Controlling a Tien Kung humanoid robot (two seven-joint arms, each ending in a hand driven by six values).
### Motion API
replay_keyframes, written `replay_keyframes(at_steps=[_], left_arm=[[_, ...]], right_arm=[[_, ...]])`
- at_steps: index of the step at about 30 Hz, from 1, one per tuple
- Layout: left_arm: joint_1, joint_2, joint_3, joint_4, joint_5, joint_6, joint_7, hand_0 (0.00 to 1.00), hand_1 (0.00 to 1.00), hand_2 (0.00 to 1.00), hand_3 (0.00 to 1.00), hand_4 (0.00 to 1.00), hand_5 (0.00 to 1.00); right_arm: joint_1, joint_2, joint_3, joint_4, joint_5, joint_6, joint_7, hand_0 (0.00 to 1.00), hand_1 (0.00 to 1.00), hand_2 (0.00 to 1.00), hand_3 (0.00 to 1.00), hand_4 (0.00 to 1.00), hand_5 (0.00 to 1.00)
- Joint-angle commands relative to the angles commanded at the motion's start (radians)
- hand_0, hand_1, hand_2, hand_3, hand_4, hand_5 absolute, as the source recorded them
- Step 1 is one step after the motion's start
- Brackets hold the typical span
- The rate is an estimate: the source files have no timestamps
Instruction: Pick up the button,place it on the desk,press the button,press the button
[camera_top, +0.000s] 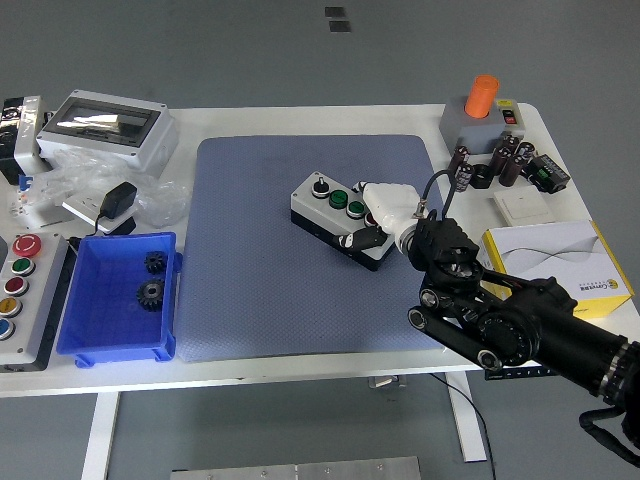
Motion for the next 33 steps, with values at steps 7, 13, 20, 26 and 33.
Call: replay_keyframes(at_steps=[7,13,20,26,33], left_arm=[[-0.002,0.000,0.002,0.000,-0.001,0.001,-0.002,0.732,0.736,0.657,0.804,0.656,0.178],[-0.001,-0.001,0.002,0.000,-0.001,0.002,-0.004,0.732,0.736,0.657,0.804,0.656,0.178],[-0.002,-0.002,0.001,0.000,-0.002,0.004,-0.005,0.732,0.736,0.657,0.804,0.656,0.178],[-0.002,-0.003,0.001,0.000,-0.002,0.004,-0.004,0.732,0.736,0.657,0.804,0.656,0.179],[-0.003,-0.004,0.001,0.000,-0.001,0.004,-0.004,0.732,0.736,0.655,0.805,0.656,0.179]], right_arm=[[0.000,-0.005,0.010,0.014,-0.005,-0.022,0.016,0.196,0.438,0.454,0.546,0.620,0.163],[0.008,-0.027,0.014,0.057,-0.002,-0.041,0.064,0.206,0.441,0.434,0.481,0.601,0.026],[0.030,-0.078,-0.011,0.115,-0.008,-0.005,0.222,0.213,0.452,0.434,0.455,0.505,0.002],[0.046,-0.117,-0.018,0.149,-0.070,0.026,0.373,0.229,0.464,0.432,0.439,0.447,0.002],[0.050,-0.118,-0.027,0.127,-0.124,0.053,0.462,0.293,0.498,0.435,0.446,0.372,0.002]])
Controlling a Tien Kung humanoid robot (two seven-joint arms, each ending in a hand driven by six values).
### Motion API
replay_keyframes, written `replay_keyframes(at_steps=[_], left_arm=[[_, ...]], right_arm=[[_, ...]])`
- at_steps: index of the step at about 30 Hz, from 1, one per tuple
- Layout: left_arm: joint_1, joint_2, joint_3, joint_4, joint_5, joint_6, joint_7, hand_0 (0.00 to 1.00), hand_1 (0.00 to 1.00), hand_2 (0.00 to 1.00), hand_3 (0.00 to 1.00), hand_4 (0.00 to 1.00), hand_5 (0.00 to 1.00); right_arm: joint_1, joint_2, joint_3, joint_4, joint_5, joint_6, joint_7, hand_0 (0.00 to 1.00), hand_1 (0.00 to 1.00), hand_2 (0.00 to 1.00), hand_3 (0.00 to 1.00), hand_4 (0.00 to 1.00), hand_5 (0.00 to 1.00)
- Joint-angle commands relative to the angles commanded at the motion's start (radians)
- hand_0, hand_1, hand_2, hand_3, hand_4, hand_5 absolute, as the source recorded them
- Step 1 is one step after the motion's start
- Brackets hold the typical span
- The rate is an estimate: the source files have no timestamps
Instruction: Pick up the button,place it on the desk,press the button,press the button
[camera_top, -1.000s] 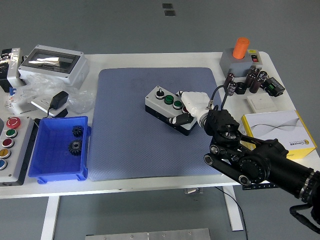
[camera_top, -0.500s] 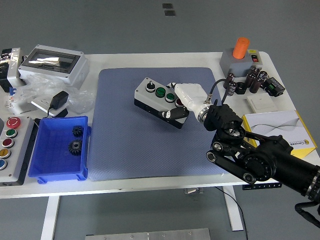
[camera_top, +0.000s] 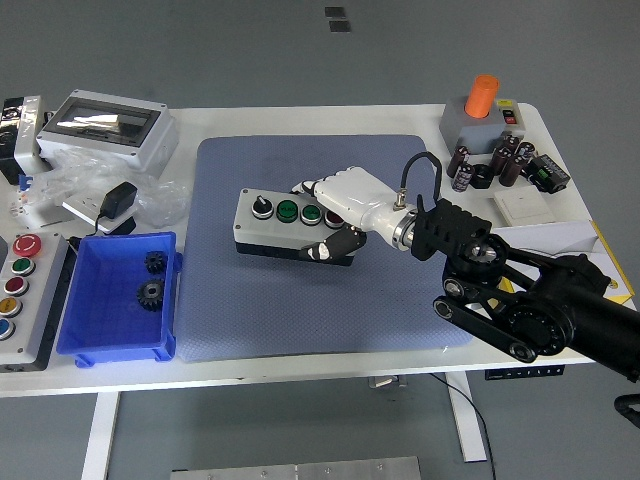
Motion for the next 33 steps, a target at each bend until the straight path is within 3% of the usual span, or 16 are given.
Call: replay_keyframes(at_steps=[1,6,7,12,13,18,19,24,25,30,31,33], left_arm=[[0.000,0.000,0.000,0.000,0.000,0.000,0.000,0.733,0.736,0.655,0.805,0.657,0.179],[0.000,-0.001,0.001,0.000,0.000,0.000,0.000,0.733,0.736,0.655,0.805,0.657,0.179],[0.000,-0.001,0.000,0.000,0.000,0.000,0.001,0.733,0.736,0.656,0.805,0.657,0.181],[-0.001,-0.002,0.001,0.000,0.000,0.000,0.000,0.733,0.736,0.656,0.805,0.657,0.181],[-0.001,-0.002,0.001,0.000,0.000,0.000,0.000,0.733,0.736,0.655,0.805,0.657,0.183],[-0.001,-0.002,0.001,0.000,0.001,-0.001,0.000,0.733,0.736,0.655,0.805,0.657,0.183],[-0.001,-0.002,0.001,0.000,0.001,-0.001,0.000,0.733,0.736,0.655,0.805,0.658,0.185],[0.000,-0.002,0.001,0.000,0.001,-0.002,0.001,0.733,0.736,0.655,0.805,0.658,0.185],[0.000,-0.002,0.002,0.000,0.000,-0.002,0.001,0.733,0.736,0.656,0.805,0.658,0.184],[0.002,-0.003,0.003,0.000,0.000,-0.002,0.002,0.733,0.736,0.656,0.805,0.658,0.184],[0.002,-0.003,0.003,0.000,0.000,-0.002,0.002,0.733,0.735,0.656,0.806,0.658,0.184],[0.002,-0.003,0.003,0.000,0.000,-0.003,0.002,0.733,0.735,0.656,0.806,0.658,0.184]], right_arm=[[0.000,0.001,0.000,-0.003,-0.021,0.002,0.007,0.342,0.515,0.442,0.442,0.371,0.002],[-0.002,0.001,-0.004,-0.015,-0.071,0.012,0.021,0.342,0.515,0.442,0.442,0.371,0.002],[-0.003,0.001,-0.003,-0.017,-0.073,0.014,0.022,0.410,0.573,0.482,0.440,0.388,0.002],[-0.005,0.004,0.005,-0.026,-0.065,0.030,0.025,0.410,0.573,0.482,0.440,0.388,0.002],[-0.006,0.005,0.005,-0.028,-0.062,0.035,0.024,0.484,0.636,0.579,0.446,0.374,0.002],[-0.009,0.008,0.008,-0.040,-0.050,0.059,0.016,0.484,0.636,0.579,0.446,0.374,0.002],[-0.009,0.009,0.009,-0.042,-0.049,0.062,0.015,0.631,0.689,0.682,0.652,0.476,0.059],[-0.013,0.011,0.010,-0.049,-0.040,0.077,0.005,0.631,0.689,0.682,0.652,0.476,0.059],[-0.013,0.012,0.009,-0.051,-0.038,0.079,0.002,0.687,0.728,0.741,0.690,0.554,0.099],[-0.016,0.014,0.005,-0.058,-0.030,0.088,-0.005,0.687,0.728,0.741,0.690,0.554,0.099],[-0.016,0.014,0.005,-0.059,-0.029,0.089,-0.006,0.711,0.751,0.774,0.738,0.653,0.172],[-0.017,0.014,0.004,-0.061,-0.027,0.090,-0.006,0.711,0.751,0.774,0.738,0.653,0.172]])
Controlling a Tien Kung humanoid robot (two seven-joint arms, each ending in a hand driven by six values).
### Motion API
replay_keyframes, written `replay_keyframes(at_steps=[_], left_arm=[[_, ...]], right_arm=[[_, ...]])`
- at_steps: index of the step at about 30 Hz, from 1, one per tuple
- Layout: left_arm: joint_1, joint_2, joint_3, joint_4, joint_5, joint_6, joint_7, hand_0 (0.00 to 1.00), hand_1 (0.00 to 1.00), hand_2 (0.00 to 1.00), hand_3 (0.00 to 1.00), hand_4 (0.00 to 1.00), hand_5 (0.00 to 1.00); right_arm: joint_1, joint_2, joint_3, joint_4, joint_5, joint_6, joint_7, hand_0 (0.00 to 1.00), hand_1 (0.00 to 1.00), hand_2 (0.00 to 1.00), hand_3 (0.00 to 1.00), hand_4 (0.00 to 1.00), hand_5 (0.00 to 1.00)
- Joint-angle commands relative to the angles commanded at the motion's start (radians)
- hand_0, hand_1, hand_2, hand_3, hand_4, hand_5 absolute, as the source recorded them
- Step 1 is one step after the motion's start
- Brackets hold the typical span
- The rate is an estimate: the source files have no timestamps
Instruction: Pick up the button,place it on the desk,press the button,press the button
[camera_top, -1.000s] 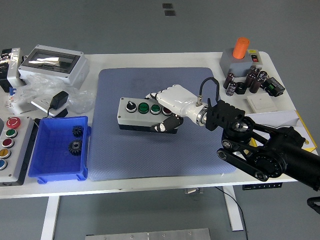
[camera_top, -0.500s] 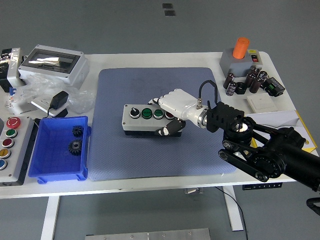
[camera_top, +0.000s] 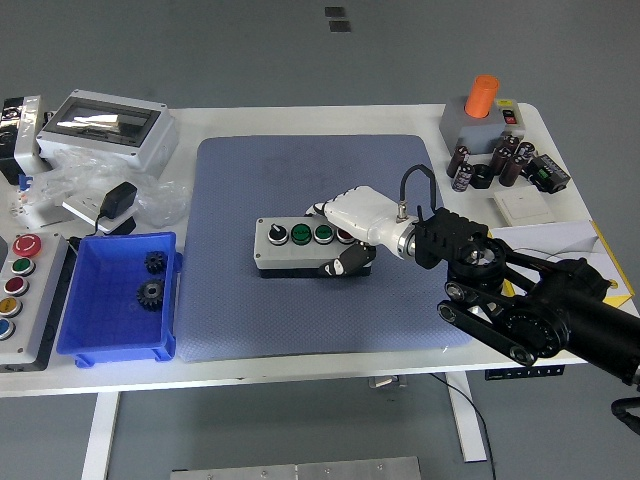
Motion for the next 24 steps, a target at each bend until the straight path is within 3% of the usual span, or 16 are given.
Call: replay_keyframes(at_steps=[3,4,15,16,21,22,24], left_arm=[[0.000,0.000,0.000,0.000,0.001,-0.001,0.000,0.733,0.735,0.656,0.806,0.658,0.184],[0.000,0.000,0.000,0.000,0.001,-0.001,0.000,0.733,0.735,0.656,0.805,0.657,0.183],[0.002,0.000,-0.003,0.000,0.004,-0.003,-0.002,0.733,0.736,0.654,0.804,0.656,0.181],[0.003,0.000,-0.003,0.000,0.004,-0.003,-0.002,0.733,0.735,0.653,0.803,0.656,0.181],[0.003,0.000,-0.004,0.000,0.004,-0.003,-0.003,0.733,0.735,0.653,0.803,0.656,0.181],[0.003,0.000,-0.003,0.000,0.004,-0.003,-0.003,0.733,0.734,0.651,0.798,0.656,0.182],[0.003,-0.001,-0.003,0.000,0.004,-0.003,-0.003,0.733,0.734,0.651,0.798,0.656,0.182]], right_arm=[[0.000,0.000,0.000,-0.002,0.002,-0.002,0.000,0.711,0.751,0.774,0.738,0.653,0.172],[-0.001,0.000,0.000,-0.002,0.003,-0.003,0.000,0.717,0.760,0.784,0.788,0.716,0.234],[-0.004,0.001,-0.004,0.003,0.019,-0.004,-0.004,0.714,0.762,0.789,0.820,0.758,0.250],[-0.004,0.001,-0.005,0.004,0.022,-0.003,-0.006,0.713,0.764,0.797,0.856,0.826,0.312],[-0.007,-0.005,-0.004,0.017,0.037,0.000,-0.020,0.713,0.764,0.797,0.856,0.826,0.312],[-0.008,-0.007,-0.003,0.021,0.042,0.002,-0.025,0.712,0.765,0.797,0.861,0.870,0.362],[-0.010,-0.012,-0.002,0.030,0.052,0.006,-0.034,0.712,0.765,0.797,0.861,0.870,0.362]])
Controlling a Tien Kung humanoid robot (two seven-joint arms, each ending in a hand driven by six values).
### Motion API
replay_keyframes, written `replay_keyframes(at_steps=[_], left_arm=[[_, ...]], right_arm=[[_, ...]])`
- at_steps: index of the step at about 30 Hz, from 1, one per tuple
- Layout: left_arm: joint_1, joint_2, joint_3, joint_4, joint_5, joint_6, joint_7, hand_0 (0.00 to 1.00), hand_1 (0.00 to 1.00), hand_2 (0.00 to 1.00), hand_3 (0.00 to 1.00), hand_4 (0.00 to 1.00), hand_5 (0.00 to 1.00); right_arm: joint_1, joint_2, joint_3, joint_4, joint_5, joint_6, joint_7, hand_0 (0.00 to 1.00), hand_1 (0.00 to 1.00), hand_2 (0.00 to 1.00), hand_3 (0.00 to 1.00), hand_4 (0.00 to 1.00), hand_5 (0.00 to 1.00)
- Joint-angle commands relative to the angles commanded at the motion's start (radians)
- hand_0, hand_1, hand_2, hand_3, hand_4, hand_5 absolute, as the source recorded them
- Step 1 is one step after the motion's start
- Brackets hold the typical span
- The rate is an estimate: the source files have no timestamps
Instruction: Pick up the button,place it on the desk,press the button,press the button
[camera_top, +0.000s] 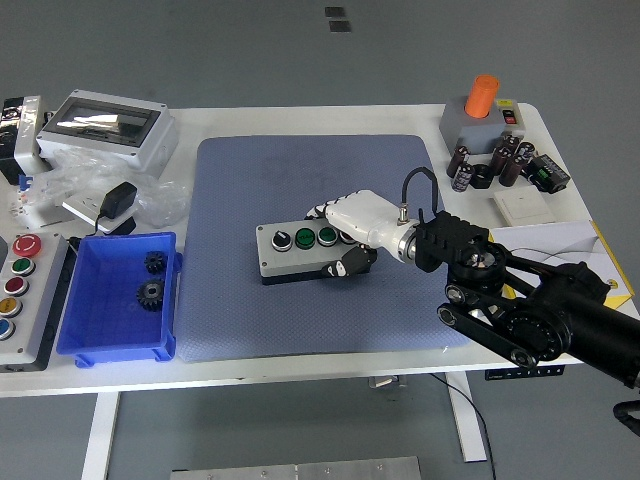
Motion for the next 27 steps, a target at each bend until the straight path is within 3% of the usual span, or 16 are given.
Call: replay_keyframes(at_steps=[3,4,9,10,27], left_arm=[[0.000,0.000,0.000,0.000,0.000,0.000,0.000,0.733,0.734,0.651,0.798,0.656,0.182],[0.000,0.000,0.000,0.000,0.000,0.000,-0.001,0.733,0.736,0.650,0.800,0.656,0.180],[0.000,-0.001,0.000,0.000,0.000,0.000,-0.001,0.733,0.736,0.650,0.800,0.656,0.180],[0.000,-0.001,0.001,0.000,0.000,0.000,-0.001,0.733,0.735,0.651,0.798,0.655,0.180],[-0.001,-0.003,-0.002,0.000,0.000,-0.003,-0.003,0.732,0.735,0.644,0.790,0.647,0.173]], right_arm=[[-0.004,-0.008,0.001,0.018,0.024,0.008,-0.018,0.712,0.765,0.797,0.861,0.870,0.362],[-0.004,-0.010,0.001,0.023,0.032,0.010,-0.024,0.682,0.755,0.799,0.860,0.921,0.420],[-0.008,-0.010,0.001,0.037,0.054,0.019,-0.044,0.682,0.755,0.799,0.860,0.921,0.420],[-0.008,-0.009,0.001,0.037,0.056,0.020,-0.046,0.662,0.743,0.797,0.867,0.960,0.478],[-0.014,-0.014,0.031,0.054,0.057,0.050,-0.075,0.658,0.753,0.827,0.890,0.998,0.554]])
